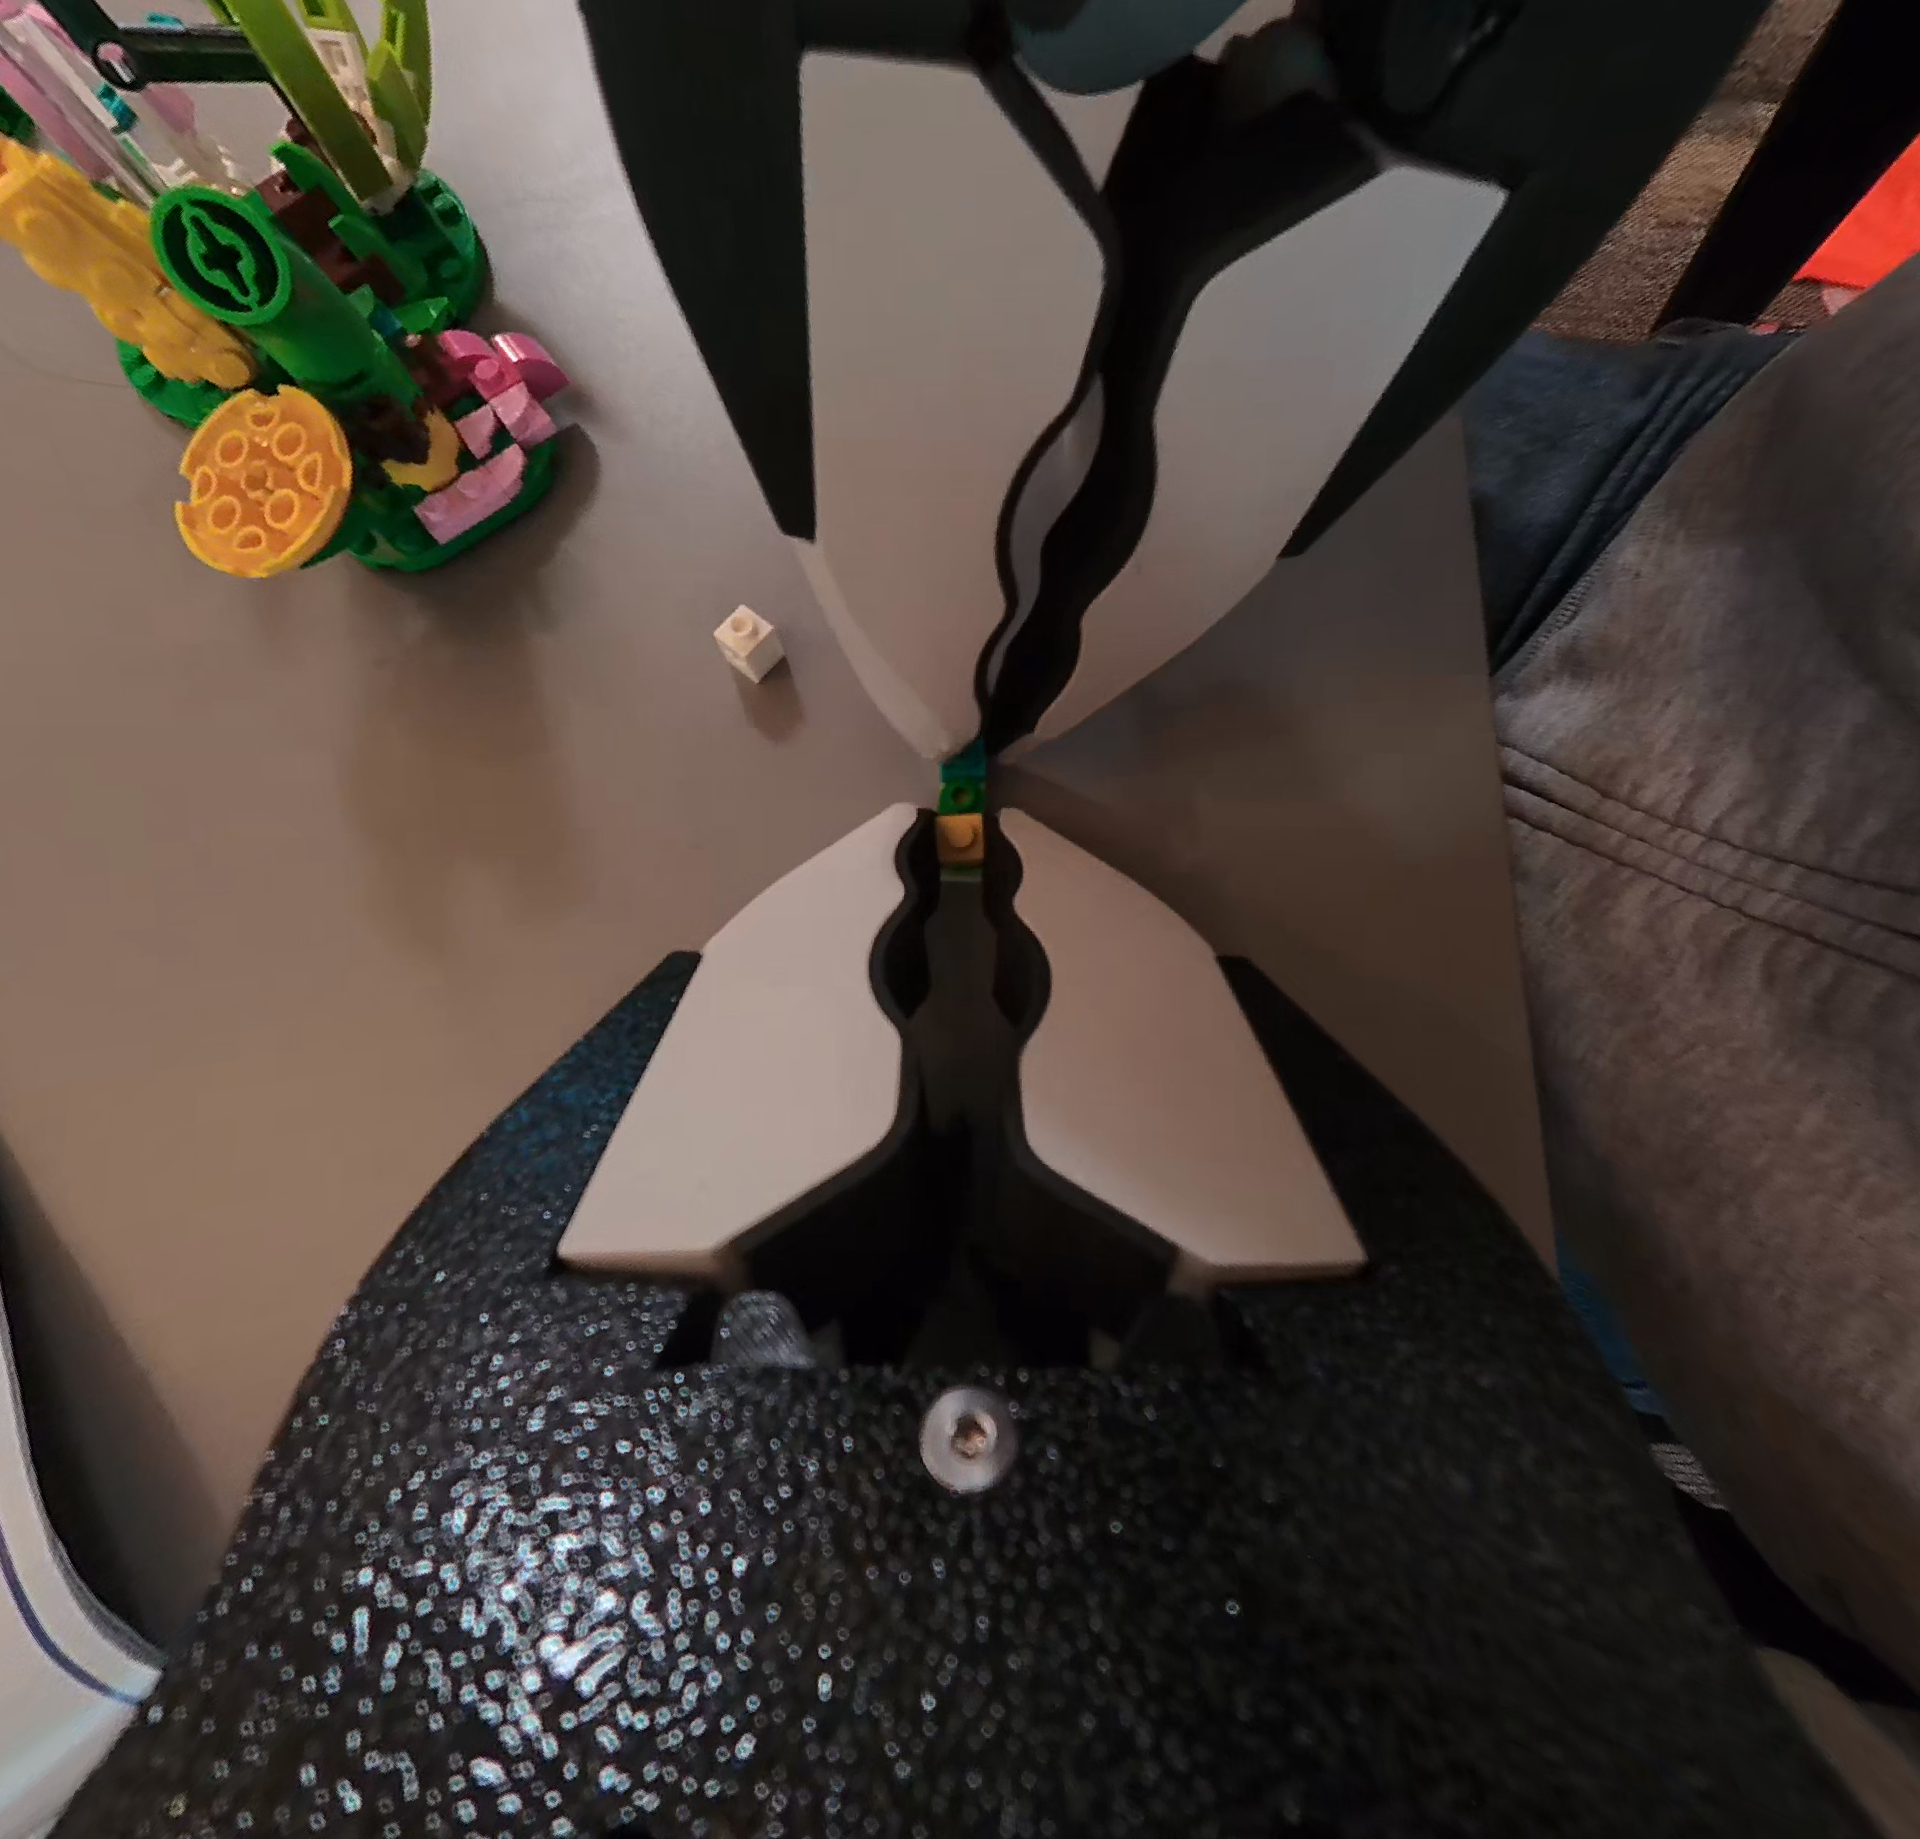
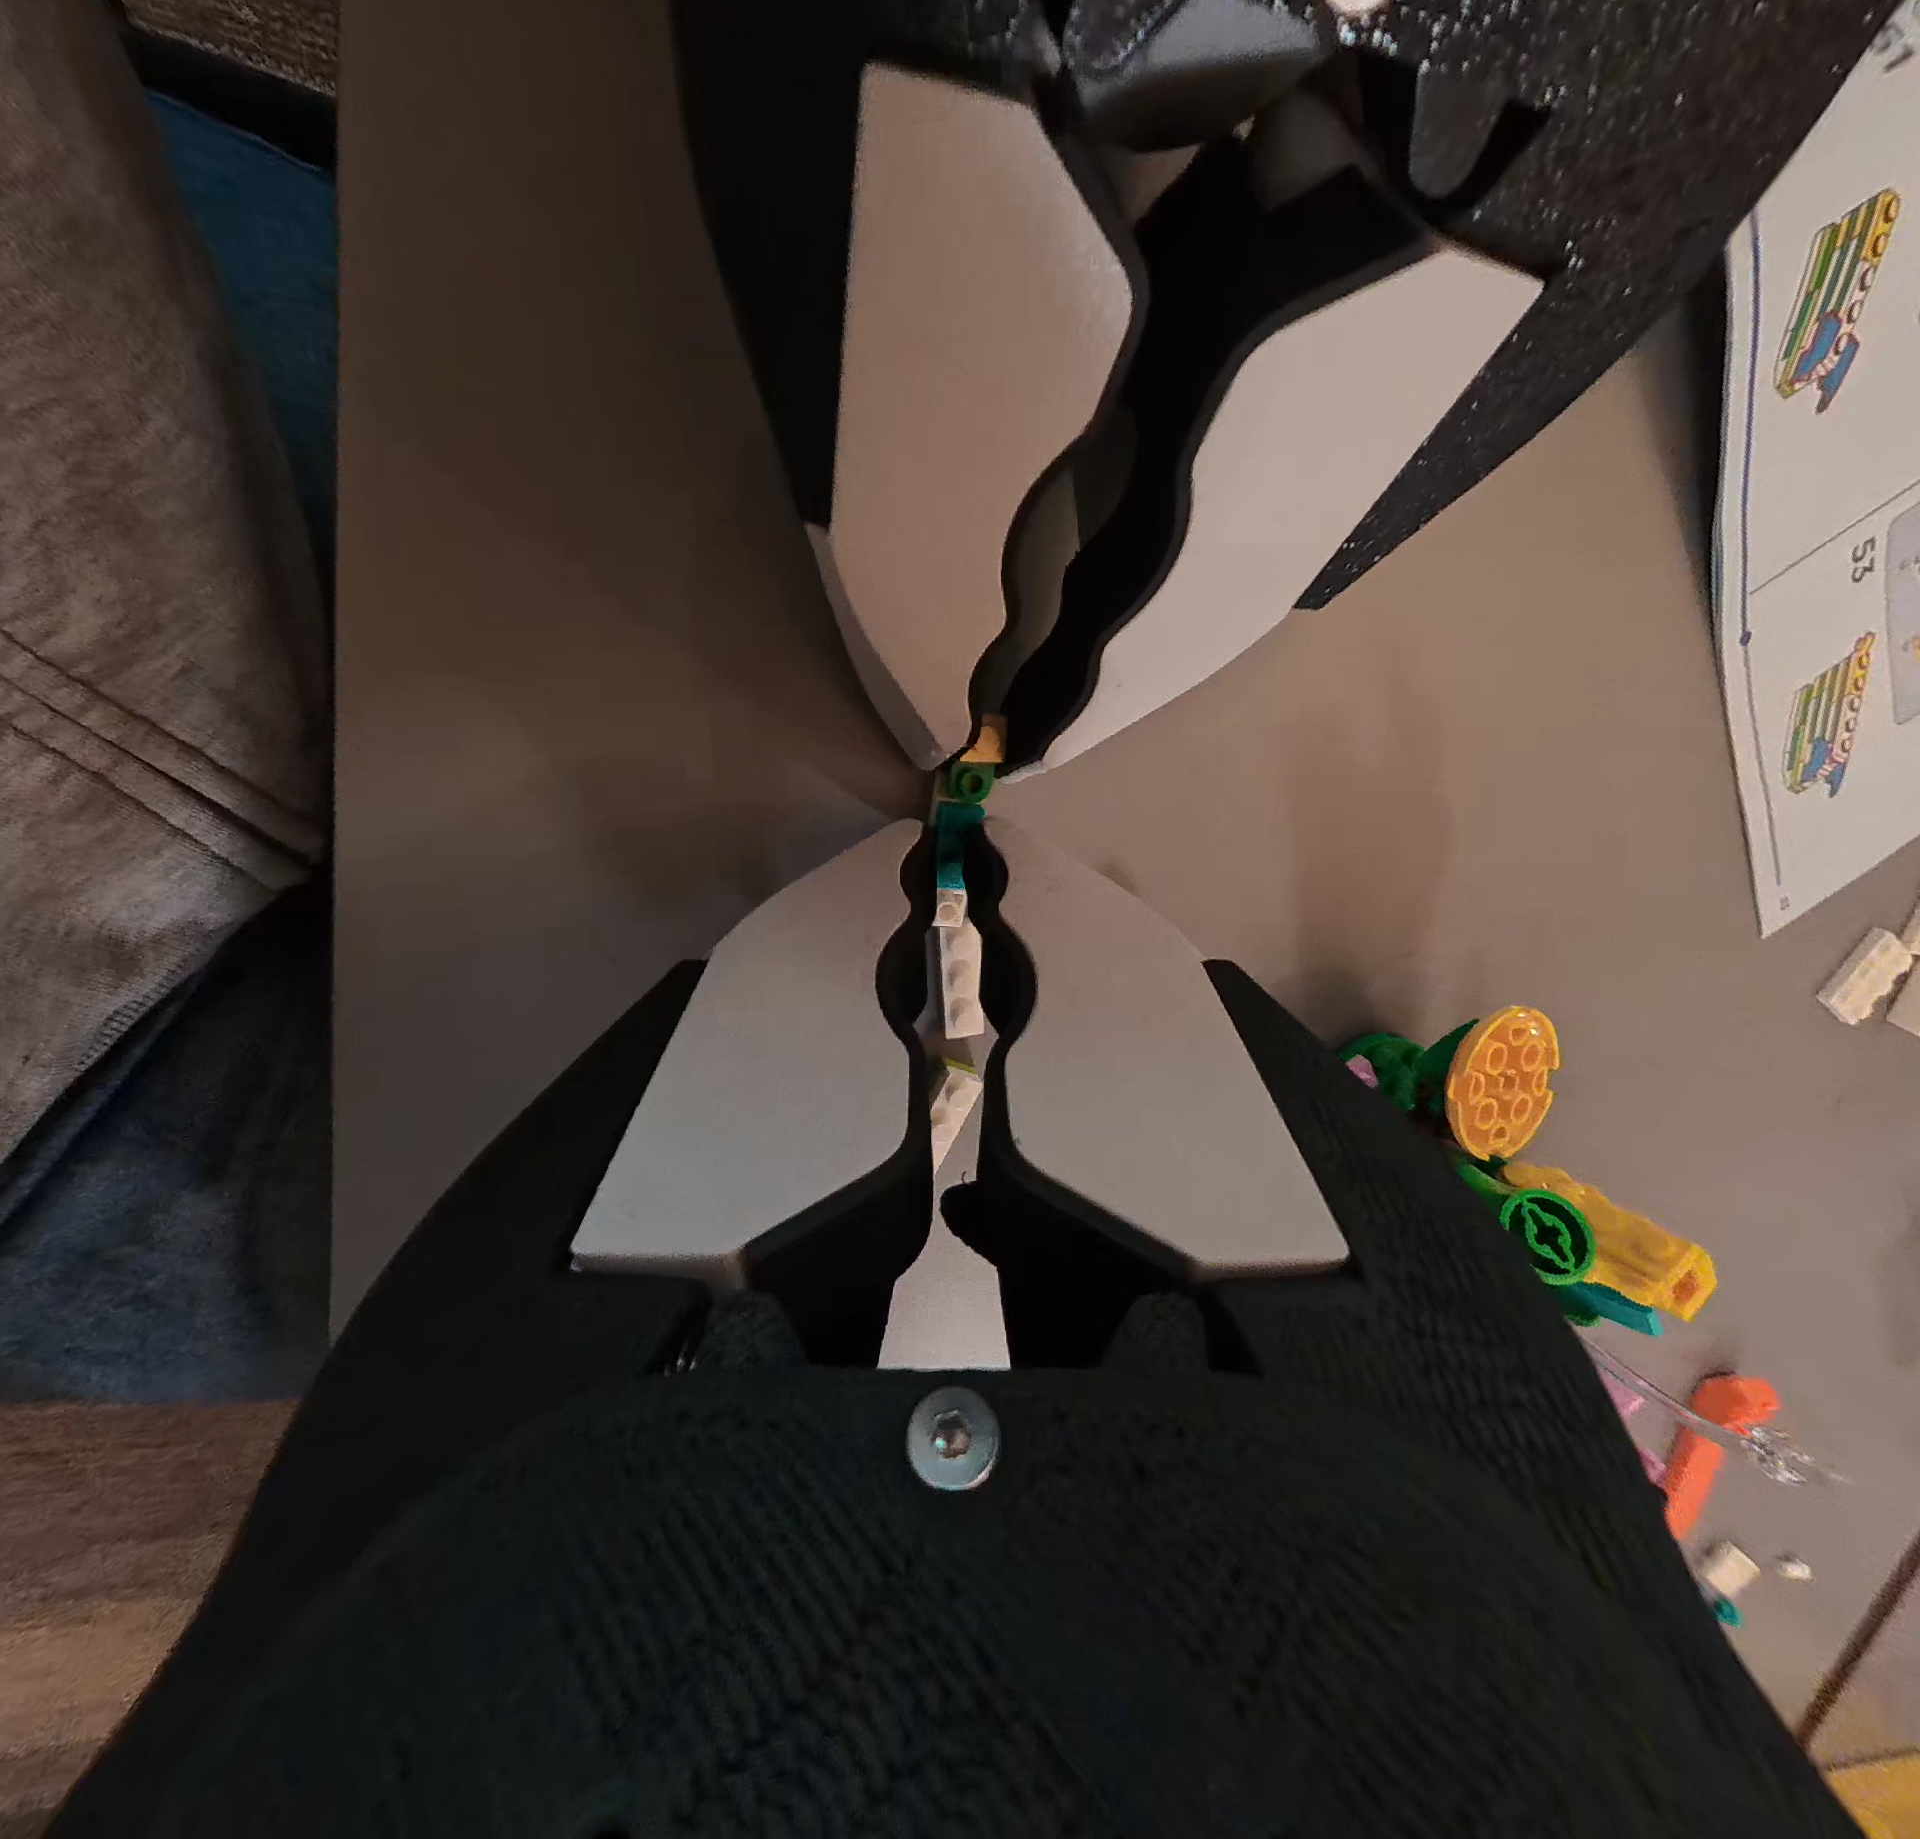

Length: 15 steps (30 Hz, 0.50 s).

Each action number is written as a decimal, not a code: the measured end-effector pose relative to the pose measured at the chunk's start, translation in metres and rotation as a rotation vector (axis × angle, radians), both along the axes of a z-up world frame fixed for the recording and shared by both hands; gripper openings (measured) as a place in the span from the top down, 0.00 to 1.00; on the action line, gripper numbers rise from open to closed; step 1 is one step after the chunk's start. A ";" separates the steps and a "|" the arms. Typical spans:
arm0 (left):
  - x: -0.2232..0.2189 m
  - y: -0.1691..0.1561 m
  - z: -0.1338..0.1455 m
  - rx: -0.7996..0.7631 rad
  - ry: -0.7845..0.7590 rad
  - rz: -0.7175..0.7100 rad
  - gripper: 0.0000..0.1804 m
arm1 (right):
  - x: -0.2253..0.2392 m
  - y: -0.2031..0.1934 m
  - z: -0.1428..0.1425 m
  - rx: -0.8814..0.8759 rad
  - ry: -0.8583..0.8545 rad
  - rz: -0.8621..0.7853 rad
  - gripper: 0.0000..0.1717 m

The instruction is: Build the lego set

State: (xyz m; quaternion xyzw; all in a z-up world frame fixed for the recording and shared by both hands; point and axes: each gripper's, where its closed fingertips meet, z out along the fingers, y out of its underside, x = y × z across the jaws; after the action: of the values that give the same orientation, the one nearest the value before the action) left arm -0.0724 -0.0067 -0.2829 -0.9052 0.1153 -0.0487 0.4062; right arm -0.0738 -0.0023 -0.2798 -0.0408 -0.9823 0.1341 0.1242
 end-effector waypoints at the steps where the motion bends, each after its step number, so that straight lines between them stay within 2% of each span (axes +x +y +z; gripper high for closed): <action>1: 0.000 0.000 0.000 -0.002 -0.005 0.001 0.95 | 0.000 0.000 0.000 -0.006 -0.005 -0.009 0.98; 8: 0.002 0.000 0.000 -0.004 -0.020 -0.001 0.95 | 0.005 0.001 0.002 -0.140 -0.020 -0.129 0.97; 15: 0.002 0.000 0.000 -0.004 -0.025 0.005 0.95 | 0.015 0.008 0.009 -0.266 0.050 -0.221 0.94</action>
State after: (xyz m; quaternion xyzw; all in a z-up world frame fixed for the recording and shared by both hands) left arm -0.0708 -0.0065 -0.2829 -0.9056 0.1081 -0.0592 0.4059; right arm -0.0593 0.0061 -0.2708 -0.1614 -0.9420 0.2494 0.1562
